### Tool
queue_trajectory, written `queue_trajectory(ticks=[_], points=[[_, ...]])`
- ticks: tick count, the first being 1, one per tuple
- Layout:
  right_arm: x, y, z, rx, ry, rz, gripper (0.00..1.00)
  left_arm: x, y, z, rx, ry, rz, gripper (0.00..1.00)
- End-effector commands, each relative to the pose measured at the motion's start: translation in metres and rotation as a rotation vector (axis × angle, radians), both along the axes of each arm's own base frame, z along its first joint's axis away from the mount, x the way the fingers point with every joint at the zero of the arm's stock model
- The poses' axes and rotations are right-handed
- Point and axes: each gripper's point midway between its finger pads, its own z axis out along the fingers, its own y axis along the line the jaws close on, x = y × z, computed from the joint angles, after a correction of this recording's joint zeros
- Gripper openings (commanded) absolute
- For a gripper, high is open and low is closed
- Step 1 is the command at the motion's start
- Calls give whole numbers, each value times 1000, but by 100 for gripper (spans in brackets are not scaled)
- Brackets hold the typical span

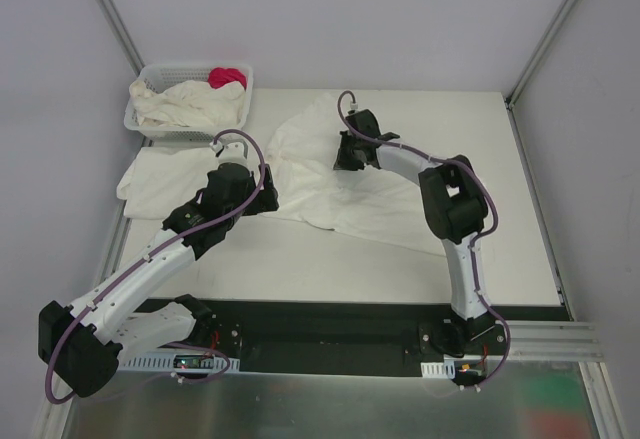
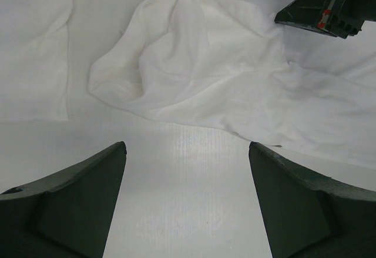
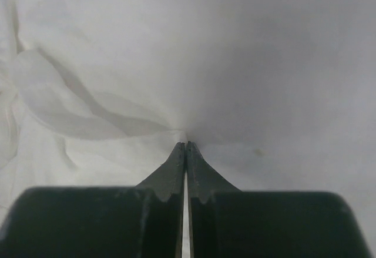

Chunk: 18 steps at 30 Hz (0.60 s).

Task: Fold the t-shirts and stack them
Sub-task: Fold the flattened tshirt in 1/3 of the way

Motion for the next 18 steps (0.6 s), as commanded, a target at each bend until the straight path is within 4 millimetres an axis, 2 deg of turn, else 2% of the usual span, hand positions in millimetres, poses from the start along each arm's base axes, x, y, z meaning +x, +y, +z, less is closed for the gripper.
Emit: queue_trajectory(ticks=[1,6,11,15,18], points=[[16,-14,24,0,-64,-37,1,2,-4,4,-6,-20,-9,85],[22,-27,22,-13,-67,-63,1,5,-6,6,-5,-18,-14,85],[23,-29,17,-19,-57,-63,2,7,-7,7,-1,-17,-17,85],[22,-33,12,-32,-45,-62,18,8,-10,10,-4,-19,-25,84],[23,-46,11,-53,-46,-87,26,8,-11,11,-7,-18,-34,84]])
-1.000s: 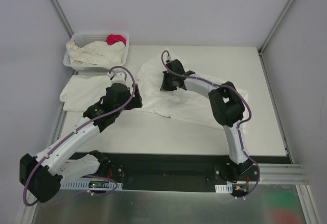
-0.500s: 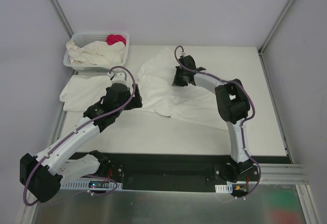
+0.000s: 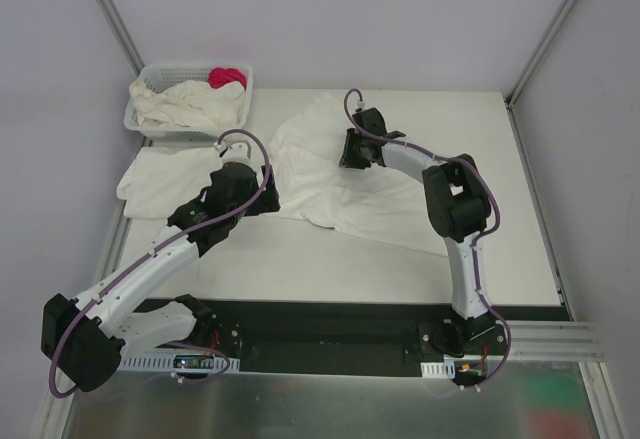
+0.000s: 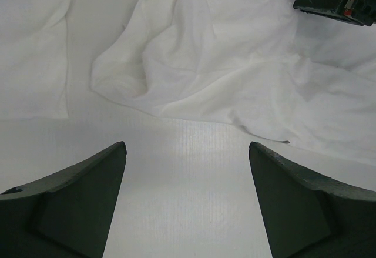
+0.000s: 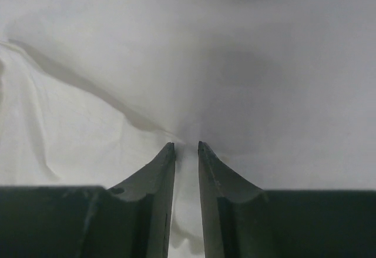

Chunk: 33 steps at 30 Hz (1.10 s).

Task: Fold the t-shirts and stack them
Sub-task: Fold the flattened tshirt in 1/3 of the way

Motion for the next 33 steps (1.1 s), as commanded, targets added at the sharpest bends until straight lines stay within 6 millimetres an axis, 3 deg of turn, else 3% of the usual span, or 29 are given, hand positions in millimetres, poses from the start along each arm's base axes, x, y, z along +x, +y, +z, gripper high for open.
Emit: queue_trajectory(ticks=[1,7,10,11,14,18,20,21,22,25,33], points=[[8,-24,17,-33,-46,-43,27,6,-10,22,-29,-50,-35,84],[24,-60,53,-32,-115,-96,29,27,-12,14,67,-62,-41,86],[17,-73,78,-18,-156,-110,30,40,-16,4,76,-50,-10,85],[14,-75,100,-2,-199,-109,30,43,-17,2,73,-50,-2,84],[3,-88,118,15,-229,-132,30,59,-20,-11,65,-77,49,85],[-15,-117,172,67,-341,-191,30,82,-35,-36,94,-33,42,85],[-18,-127,198,85,-407,-204,28,93,-48,-37,80,-38,17,84],[-17,-142,209,64,-440,-240,28,100,-54,-45,86,-21,8,84],[-22,-147,231,72,-490,-243,28,104,-59,-47,79,-22,2,84],[-30,-169,258,76,-549,-281,28,112,-71,-64,71,14,-21,84],[-45,-209,281,173,-572,-369,28,129,-98,-84,29,46,-63,83]])
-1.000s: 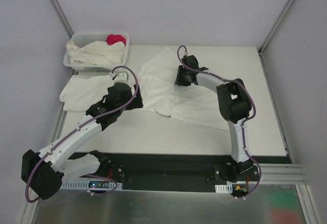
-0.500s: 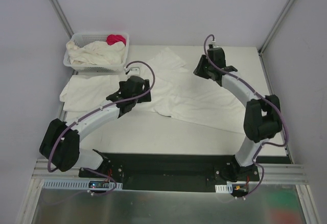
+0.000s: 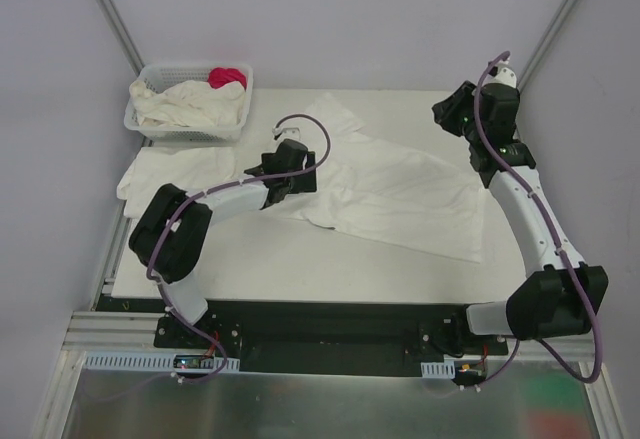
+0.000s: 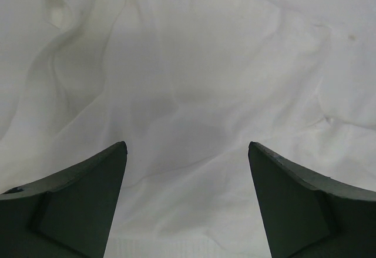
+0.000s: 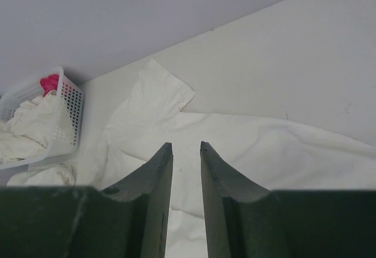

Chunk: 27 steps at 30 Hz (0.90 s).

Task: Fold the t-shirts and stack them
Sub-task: Fold the flattened tshirt in 1/3 of the way

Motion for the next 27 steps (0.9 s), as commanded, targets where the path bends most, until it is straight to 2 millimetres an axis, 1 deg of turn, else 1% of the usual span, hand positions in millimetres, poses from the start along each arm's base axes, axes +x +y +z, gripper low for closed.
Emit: queue_trajectory(ticks=[1,2,3,4,5,7,8,9,10,11,12,13,14,16,17,18,19,20,21,22,23,24,25,26,27], points=[[-10,-20,15,85,-33,-26,28,25,-31,17,-86,-58,-35,83],[-12,-33,18,94,-40,-54,28,29,-33,17,-84,-59,-39,83],[-18,-39,30,104,-66,-68,28,35,-37,15,-84,-61,-40,83],[-21,-46,36,106,-80,-88,28,39,-39,14,-79,-65,-37,83],[-23,-58,41,104,-93,-119,29,43,-39,12,-76,-66,-35,83],[-29,-69,59,101,-135,-157,29,54,-40,7,-78,-66,-10,83],[-29,-74,64,101,-145,-170,30,59,-38,8,-82,-71,10,83],[-30,-76,68,103,-154,-172,31,64,-28,4,-83,-65,45,83],[-29,-77,71,110,-160,-176,31,67,-23,3,-103,-58,79,82],[-29,-78,72,111,-161,-178,32,67,-14,0,-103,-49,113,82],[-29,-78,72,117,-162,-174,32,68,-3,4,-108,-54,149,82],[-28,-77,68,122,-156,-174,32,69,12,5,-114,-54,200,81],[-27,-76,66,124,-154,-170,33,66,30,12,-85,-80,249,81],[-23,-75,59,137,-143,-166,33,61,55,25,-15,-123,309,81],[-21,-74,52,140,-130,-163,33,55,66,44,7,-164,326,82],[-20,-71,49,146,-124,-144,33,53,79,56,48,-203,360,82],[-17,-68,48,163,-121,-136,33,50,86,68,81,-231,353,82],[-11,-66,41,175,-101,-128,34,44,92,93,79,-276,359,82],[-9,-60,39,195,-93,-95,34,39,100,105,98,-302,384,83],[-5,-56,38,217,-93,-81,34,33,103,114,82,-311,395,83],[1,-53,32,252,-75,-74,34,20,105,127,38,-329,398,83],[3,-47,31,272,-67,-45,34,7,107,122,17,-299,395,83],[5,-45,30,282,-60,-37,34,-2,102,120,-60,-283,399,83],[5,-44,29,293,-56,-35,34,-20,109,116,-88,-278,406,83],[7,-43,29,296,-52,-32,34,-30,111,112,-113,-267,411,83]])
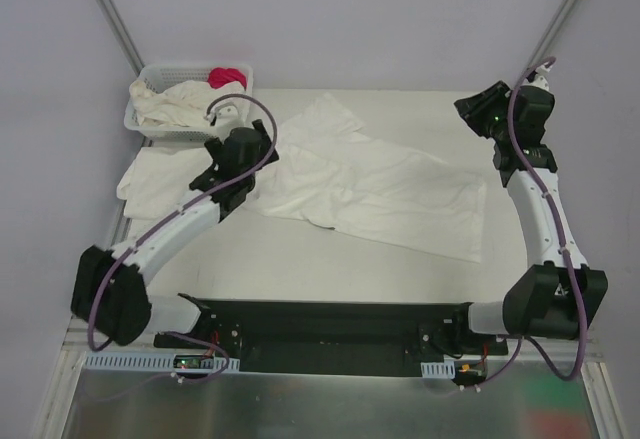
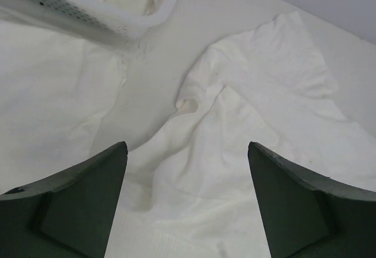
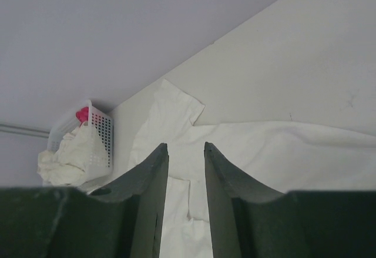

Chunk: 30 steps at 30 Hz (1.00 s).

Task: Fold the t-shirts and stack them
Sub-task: Fold the flattened tshirt in 1/3 of the way

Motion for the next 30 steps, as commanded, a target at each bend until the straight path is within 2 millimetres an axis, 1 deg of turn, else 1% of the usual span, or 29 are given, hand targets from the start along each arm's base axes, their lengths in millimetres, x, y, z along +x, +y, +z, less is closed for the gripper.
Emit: queue_trajectory(ticks=[1,2,3,4,5,7,8,9,10,11,12,13,14,16,17,18,19,20,21,23,25,26,28,29,30], points=[[9,14,21,76,-71,65,34,-54,18,-14,-132,23,57,83],[8,15,24,77,-77,68,34,-69,25,-24,-147,26,67,83],[8,15,25,81,-79,65,34,-76,28,-29,-165,27,77,84],[6,15,31,80,-96,69,34,-82,30,-34,-192,26,88,86],[5,16,32,81,-100,74,34,-93,33,-47,-207,44,83,87],[2,16,37,77,-111,76,35,-98,29,-54,-249,42,71,88],[2,16,35,77,-108,75,34,-105,26,-69,-264,74,56,88],[1,16,35,77,-108,73,35,-106,23,-74,-276,82,38,89],[0,16,38,70,-115,75,35,-105,18,-75,-296,75,13,89],[-1,16,38,72,-114,74,34,-105,13,-84,-316,82,2,89],[-1,16,38,72,-112,74,34,-104,9,-87,-338,84,-12,89],[-1,17,38,68,-113,80,34,-101,6,-86,-354,68,-26,89],[-2,17,39,68,-116,80,35,-100,3,-91,-366,57,-34,89],[-3,16,39,56,-115,82,34,-96,-1,-94,-385,37,-55,89],[-5,16,40,50,-117,82,35,-90,-2,-93,-405,1,-65,89],[-6,15,40,45,-115,78,35,-88,-5,-93,-417,-6,-96,89],[-6,14,41,38,-119,73,35,-87,-6,-94,-434,-11,-104,89],[-7,12,41,27,-121,72,35,-83,-3,-99,-445,-7,-95,89],[-10,12,37,24,-102,70,35,-79,-6,-94,-471,-34,-108,88],[-12,8,37,16,-97,59,35,-78,-7,-104,-499,-3,-105,88],[-15,5,35,16,-92,52,35,-73,-7,-103,-532,-14,-91,87],[-15,3,35,16,-92,46,34,-74,-7,-111,-533,2,-86,87],[-18,1,37,18,-95,42,34,-70,-8,-111,-548,-9,-78,87],[-18,0,38,17,-99,37,33,-70,-7,-116,-551,0,-69,87],[-20,0,38,11,-100,37,33,-69,-7,-117,-556,-3,-67,87]])
